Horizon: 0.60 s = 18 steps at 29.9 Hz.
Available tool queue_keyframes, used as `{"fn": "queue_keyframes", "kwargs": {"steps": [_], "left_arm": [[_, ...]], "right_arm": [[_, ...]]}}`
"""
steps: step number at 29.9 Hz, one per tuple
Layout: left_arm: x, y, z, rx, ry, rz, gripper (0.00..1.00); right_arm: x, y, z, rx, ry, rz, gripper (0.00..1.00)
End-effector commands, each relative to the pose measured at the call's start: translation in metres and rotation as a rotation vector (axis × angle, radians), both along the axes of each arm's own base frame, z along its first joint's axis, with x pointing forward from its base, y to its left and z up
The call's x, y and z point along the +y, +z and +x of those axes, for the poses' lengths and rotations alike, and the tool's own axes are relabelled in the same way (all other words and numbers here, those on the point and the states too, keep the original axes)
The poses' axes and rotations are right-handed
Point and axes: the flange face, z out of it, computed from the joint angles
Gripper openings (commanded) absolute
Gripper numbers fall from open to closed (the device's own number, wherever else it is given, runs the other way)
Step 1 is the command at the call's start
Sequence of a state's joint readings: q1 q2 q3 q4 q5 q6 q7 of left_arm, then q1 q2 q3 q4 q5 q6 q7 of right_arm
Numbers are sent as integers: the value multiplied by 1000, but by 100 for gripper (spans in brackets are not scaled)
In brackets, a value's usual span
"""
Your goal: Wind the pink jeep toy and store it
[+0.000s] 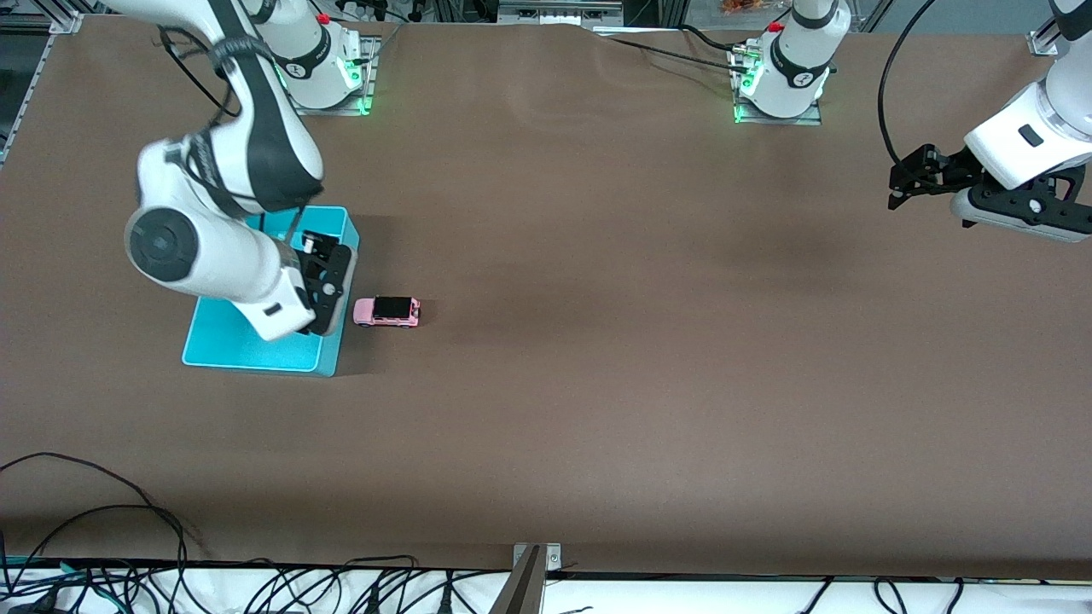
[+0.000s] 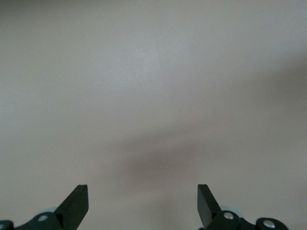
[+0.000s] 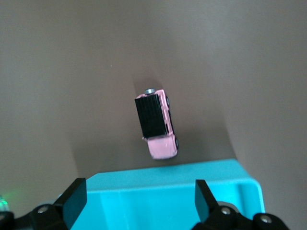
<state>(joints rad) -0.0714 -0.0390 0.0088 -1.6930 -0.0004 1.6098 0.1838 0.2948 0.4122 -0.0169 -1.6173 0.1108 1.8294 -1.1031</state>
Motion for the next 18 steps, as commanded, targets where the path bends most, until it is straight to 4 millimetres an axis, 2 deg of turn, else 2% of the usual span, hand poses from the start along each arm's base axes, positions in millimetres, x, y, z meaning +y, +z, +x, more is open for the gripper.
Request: {"fn": "queue_keyframes", "kwargs": {"steps": [1, 8, 13, 16, 18], "left_arm": [[-2, 13, -4, -13, 8, 7, 100], [3, 9, -3, 9, 14, 11, 100], [11, 26, -1, -25, 34, 6, 100], [24, 25, 0, -23, 59, 6, 100], [24, 26, 0, -25, 64, 5, 100]], "right_arm": [[18, -36, 2, -1, 100, 35, 100], [27, -76, -8, -26, 150, 40, 100], [25, -106, -20, -66, 189, 42, 100], [22, -122, -27, -86, 197, 43, 100], [24, -131, -34, -89, 200, 41, 100]]}}
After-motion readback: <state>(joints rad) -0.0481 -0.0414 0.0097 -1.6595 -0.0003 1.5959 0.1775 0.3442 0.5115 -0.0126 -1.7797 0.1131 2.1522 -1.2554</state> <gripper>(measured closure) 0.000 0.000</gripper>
